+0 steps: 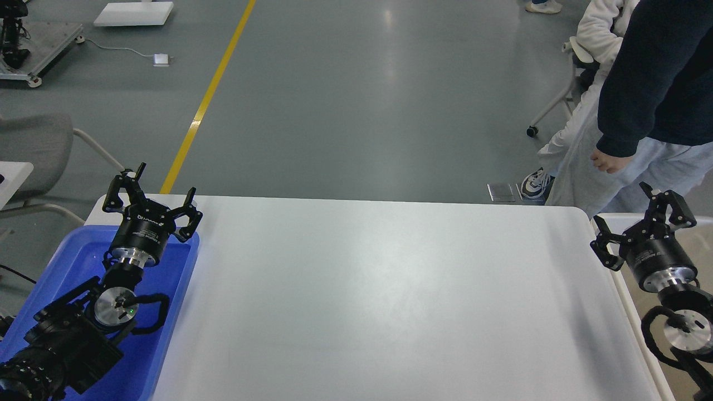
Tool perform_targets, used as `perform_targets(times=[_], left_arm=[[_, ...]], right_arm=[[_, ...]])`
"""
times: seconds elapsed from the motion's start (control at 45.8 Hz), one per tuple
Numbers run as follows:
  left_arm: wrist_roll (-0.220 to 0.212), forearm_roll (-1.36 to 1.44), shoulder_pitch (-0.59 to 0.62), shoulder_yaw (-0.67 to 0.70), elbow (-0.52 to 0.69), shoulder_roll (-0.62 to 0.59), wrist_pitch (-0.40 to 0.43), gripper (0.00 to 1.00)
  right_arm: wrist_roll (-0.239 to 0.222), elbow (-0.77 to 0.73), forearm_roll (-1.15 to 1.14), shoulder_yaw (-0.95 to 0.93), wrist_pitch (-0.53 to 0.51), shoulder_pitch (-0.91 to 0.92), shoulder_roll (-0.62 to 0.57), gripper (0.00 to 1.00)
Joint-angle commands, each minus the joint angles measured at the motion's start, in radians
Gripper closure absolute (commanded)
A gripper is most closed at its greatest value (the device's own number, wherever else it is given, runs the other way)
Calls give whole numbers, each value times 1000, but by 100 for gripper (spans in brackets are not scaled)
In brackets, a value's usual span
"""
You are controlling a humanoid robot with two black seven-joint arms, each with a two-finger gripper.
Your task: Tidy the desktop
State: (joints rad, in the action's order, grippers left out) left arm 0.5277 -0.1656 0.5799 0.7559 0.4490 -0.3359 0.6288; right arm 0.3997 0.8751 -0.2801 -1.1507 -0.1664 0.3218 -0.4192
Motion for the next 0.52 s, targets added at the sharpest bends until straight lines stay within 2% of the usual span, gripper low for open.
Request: perform_targets(times=[0.0, 0.503], left_arm=[[0, 0, 0, 0, 0, 0, 0, 0], [0, 0, 0, -1, -1, 0, 0, 0]], right_arm=[[40, 33, -145, -123, -1, -27, 129, 0], [50, 31, -199, -133, 30, -14, 171, 0]])
